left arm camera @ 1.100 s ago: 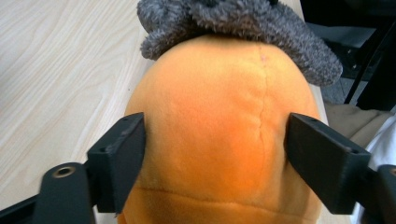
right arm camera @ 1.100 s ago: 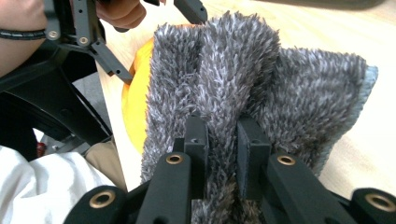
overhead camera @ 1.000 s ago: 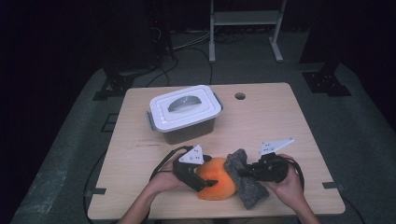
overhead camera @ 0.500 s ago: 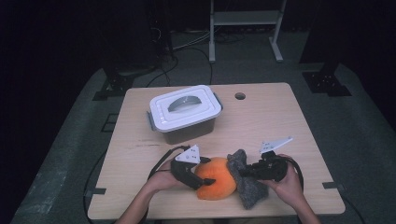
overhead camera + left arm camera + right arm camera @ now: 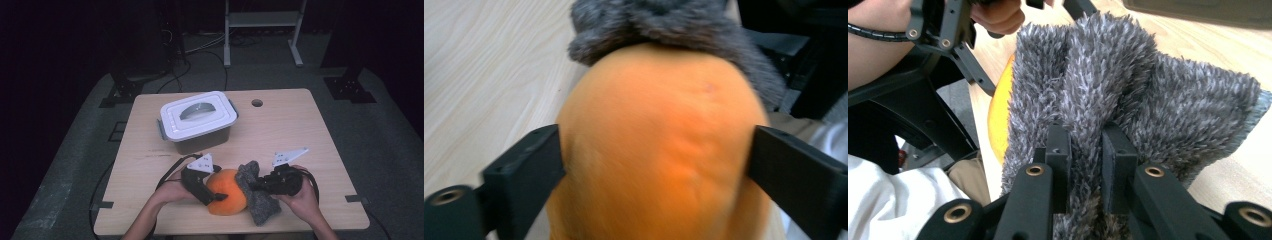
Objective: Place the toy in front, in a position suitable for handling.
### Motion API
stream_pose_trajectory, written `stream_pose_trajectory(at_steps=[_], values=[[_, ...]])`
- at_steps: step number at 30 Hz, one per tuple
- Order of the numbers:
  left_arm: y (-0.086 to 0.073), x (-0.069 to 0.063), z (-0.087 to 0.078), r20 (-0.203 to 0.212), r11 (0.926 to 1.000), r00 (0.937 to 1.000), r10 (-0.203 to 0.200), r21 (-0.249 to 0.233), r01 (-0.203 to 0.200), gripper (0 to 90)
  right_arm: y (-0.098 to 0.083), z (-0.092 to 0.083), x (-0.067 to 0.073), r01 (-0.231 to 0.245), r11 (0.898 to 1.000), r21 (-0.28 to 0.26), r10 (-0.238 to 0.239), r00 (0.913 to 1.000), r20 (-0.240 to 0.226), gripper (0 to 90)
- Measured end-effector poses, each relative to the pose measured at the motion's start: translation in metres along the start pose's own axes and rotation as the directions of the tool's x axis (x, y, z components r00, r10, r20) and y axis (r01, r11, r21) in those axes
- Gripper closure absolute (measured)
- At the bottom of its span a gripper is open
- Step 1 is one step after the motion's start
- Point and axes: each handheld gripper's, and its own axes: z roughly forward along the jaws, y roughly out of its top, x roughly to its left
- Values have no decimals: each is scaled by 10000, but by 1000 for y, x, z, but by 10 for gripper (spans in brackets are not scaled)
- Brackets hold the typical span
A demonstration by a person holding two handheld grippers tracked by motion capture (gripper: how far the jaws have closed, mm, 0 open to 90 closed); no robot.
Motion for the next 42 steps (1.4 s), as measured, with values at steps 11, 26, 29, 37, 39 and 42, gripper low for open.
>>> stream_pose_trajectory(at_steps=[11, 26, 29, 37, 39, 42], values=[[17, -21, -1, -1812, 9793, 9643, 1931, -254, -2009, 341, 4, -18, -6, -218, 9970, -747, 269, 9974, 673, 765], [17, -19, 6, -1346, 9906, 9818, 1341, -92, -1366, 84, -4, 2, -2, -201, 9998, 53, 199, 9995, 261, 764], [11, -19, 11, -1305, 9866, 9781, 1624, 58, -1631, 117, -6, 1, -4, -330, 9993, 164, 326, 9992, 217, 763], [6, -16, 5, -1209, 9903, 9833, 1363, -101, -1386, 196, -15, -2, -15, -785, 9957, 501, 757, 9956, 552, 763], [7, -17, 5, -1180, 9903, 9835, 1374, -61, -1391, 196, -14, -5, -15, -766, 9963, 392, 741, 9954, 603, 763], [7, -18, 4, -1006, 9885, 9837, 1493, -108, -1511, 195, -7, -8, -9, -506, 9987, -93, 511, 9967, 635, 764]])
